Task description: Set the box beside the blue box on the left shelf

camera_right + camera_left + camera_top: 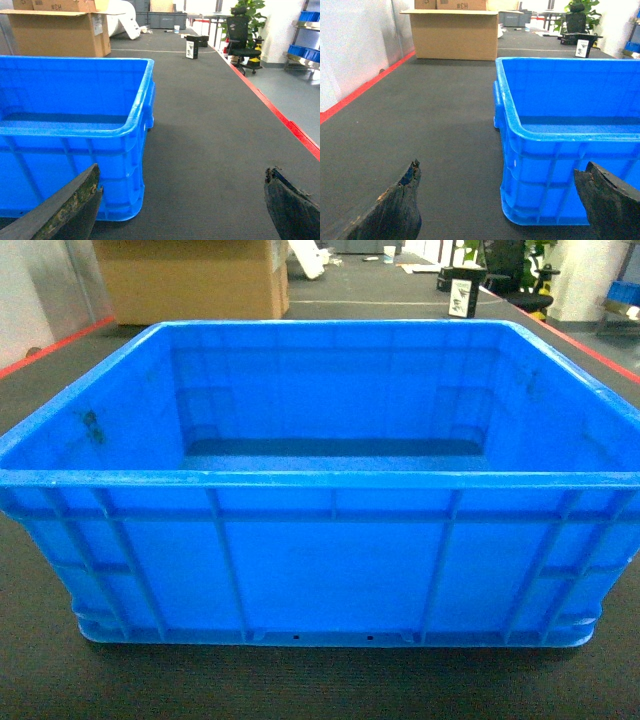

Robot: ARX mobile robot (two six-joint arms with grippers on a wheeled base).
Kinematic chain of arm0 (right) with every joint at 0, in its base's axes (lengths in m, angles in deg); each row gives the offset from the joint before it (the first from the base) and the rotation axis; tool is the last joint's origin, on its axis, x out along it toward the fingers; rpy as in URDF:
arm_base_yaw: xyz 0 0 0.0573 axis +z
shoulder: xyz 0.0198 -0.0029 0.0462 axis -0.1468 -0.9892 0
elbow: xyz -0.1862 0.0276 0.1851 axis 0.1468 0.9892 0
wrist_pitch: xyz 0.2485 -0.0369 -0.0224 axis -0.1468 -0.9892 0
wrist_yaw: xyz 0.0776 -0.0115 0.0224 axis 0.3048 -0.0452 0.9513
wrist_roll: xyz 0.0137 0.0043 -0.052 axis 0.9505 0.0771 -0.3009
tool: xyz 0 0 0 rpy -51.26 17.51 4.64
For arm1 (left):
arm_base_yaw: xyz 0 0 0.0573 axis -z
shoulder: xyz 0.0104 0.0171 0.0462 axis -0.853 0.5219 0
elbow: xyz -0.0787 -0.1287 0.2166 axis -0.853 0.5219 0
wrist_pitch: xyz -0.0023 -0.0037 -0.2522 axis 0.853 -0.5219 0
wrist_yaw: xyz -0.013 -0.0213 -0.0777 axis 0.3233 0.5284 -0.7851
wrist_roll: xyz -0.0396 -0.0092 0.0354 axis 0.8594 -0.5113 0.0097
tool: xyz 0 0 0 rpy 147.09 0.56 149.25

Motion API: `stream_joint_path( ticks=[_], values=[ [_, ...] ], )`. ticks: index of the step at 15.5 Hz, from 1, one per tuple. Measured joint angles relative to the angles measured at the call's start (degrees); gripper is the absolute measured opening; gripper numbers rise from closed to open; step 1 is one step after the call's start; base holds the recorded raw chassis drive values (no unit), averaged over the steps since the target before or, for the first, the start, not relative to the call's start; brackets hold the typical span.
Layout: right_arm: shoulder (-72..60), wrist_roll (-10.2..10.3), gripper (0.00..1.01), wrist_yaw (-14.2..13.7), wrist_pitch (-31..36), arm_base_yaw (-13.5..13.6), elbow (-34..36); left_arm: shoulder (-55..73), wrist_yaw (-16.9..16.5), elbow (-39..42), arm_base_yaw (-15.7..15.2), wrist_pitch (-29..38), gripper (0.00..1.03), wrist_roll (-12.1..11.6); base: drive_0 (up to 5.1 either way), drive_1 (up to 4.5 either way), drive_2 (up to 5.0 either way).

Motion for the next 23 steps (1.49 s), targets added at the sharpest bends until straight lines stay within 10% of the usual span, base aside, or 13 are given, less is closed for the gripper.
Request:
stream_joint_path(
  ticks=[9, 11, 12, 17, 23],
  values=[
    [-0.04, 0.07, 0.98, -0.22, -0.26, 0.02, -0.02, 0.02, 0.11, 0.0, 0.0, -0.17, 0.98, 0.0, 0.0, 0.0, 0.0],
    [-9.84, 5.25, 0.98, -14.62, -9.66, 6.32, -4.55, 7.61, 6.32, -2.56, 3.32, -4.76, 0.98, 0.2, 0.0, 0.0, 0.0],
    [-12.31, 6.78, 0.98, -17.03, -7.54, 5.99, -4.81, 11.54, 7.96, -3.45, 5.05, -1.62, 0.98, 0.94, 0.0, 0.0, 0.0],
    [-42.16, 6.71, 0.98, -8.04, 11.65, -1.01, -21.46, 41.33, 11.04, -20.68, 8.04, 18.18, 0.98, 0.13, 0.0, 0.0, 0.0],
    [-84.39, 7.5, 0.98, 0.04, 9.68, 3.15, -51.91, 81.7, 16.76, -46.51, 9.4, 18.95, 0.98, -3.13, 0.0, 0.0, 0.0]
  ],
)
